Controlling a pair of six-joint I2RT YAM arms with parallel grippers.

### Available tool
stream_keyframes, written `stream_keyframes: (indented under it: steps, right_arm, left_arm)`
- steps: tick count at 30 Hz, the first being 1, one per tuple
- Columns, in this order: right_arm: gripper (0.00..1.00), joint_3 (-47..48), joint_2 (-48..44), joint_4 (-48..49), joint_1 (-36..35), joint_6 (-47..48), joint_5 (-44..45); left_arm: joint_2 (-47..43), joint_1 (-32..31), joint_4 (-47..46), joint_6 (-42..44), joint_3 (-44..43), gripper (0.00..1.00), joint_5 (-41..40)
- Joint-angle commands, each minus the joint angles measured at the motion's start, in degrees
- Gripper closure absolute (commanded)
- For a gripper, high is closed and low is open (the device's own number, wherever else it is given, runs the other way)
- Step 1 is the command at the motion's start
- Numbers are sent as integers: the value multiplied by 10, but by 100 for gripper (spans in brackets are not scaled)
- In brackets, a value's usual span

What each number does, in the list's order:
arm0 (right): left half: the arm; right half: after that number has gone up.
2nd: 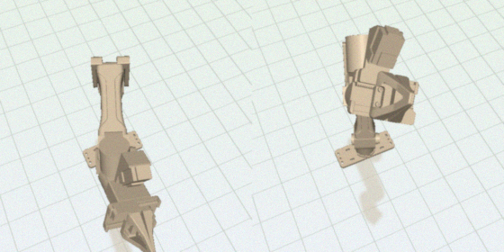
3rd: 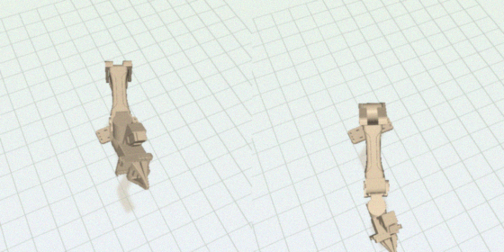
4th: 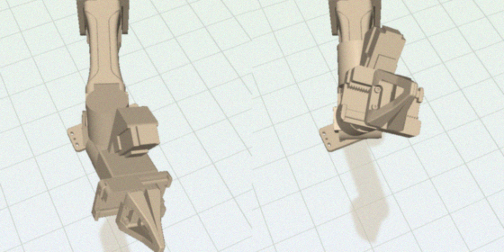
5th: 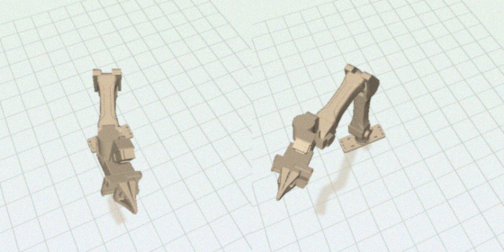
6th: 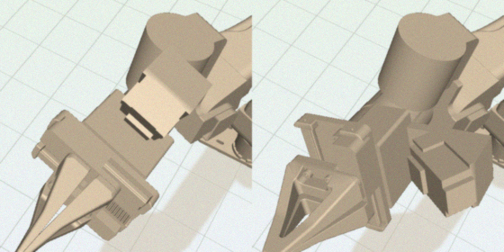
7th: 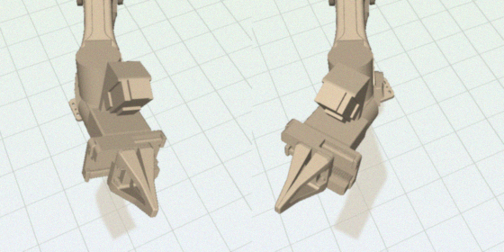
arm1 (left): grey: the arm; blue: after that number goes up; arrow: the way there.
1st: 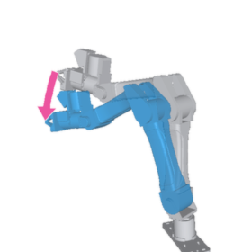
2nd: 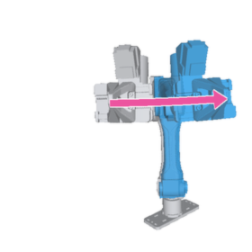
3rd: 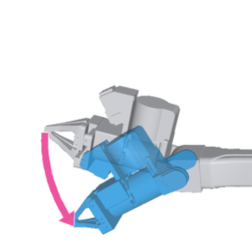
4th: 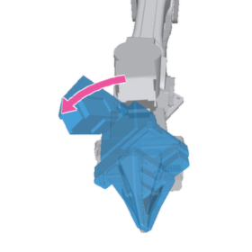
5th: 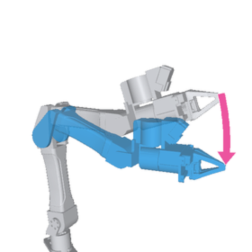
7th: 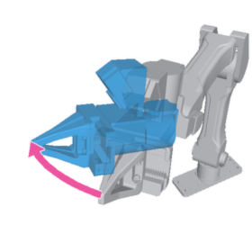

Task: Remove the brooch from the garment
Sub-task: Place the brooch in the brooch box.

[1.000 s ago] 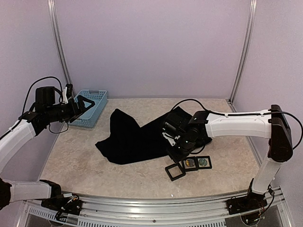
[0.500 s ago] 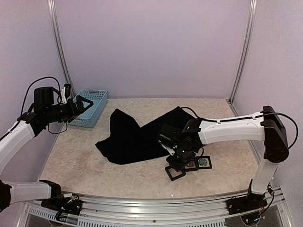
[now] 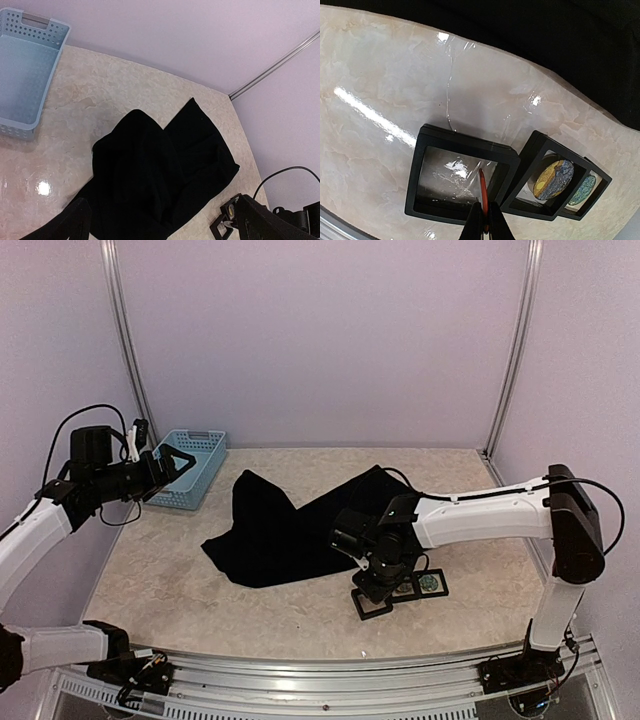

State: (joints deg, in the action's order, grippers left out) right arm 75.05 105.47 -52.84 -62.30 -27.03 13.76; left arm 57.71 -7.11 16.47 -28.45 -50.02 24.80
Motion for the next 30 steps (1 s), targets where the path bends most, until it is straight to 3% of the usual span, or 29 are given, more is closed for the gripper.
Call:
stream_keyframes:
  steps: [1,13,30]
  right_arm:
    - [100,6,10,-17,-7,-16,28]
    - [100,17,33,-17,-12,-16,31]
    - [58,15,-19,58,-13,26,-92]
  left_arm:
    - [-9,4,12,6,10,1,-4]
    - [-9,4,9,6,12,1,-5]
    - [-16,5,4,8,25,1,-22]
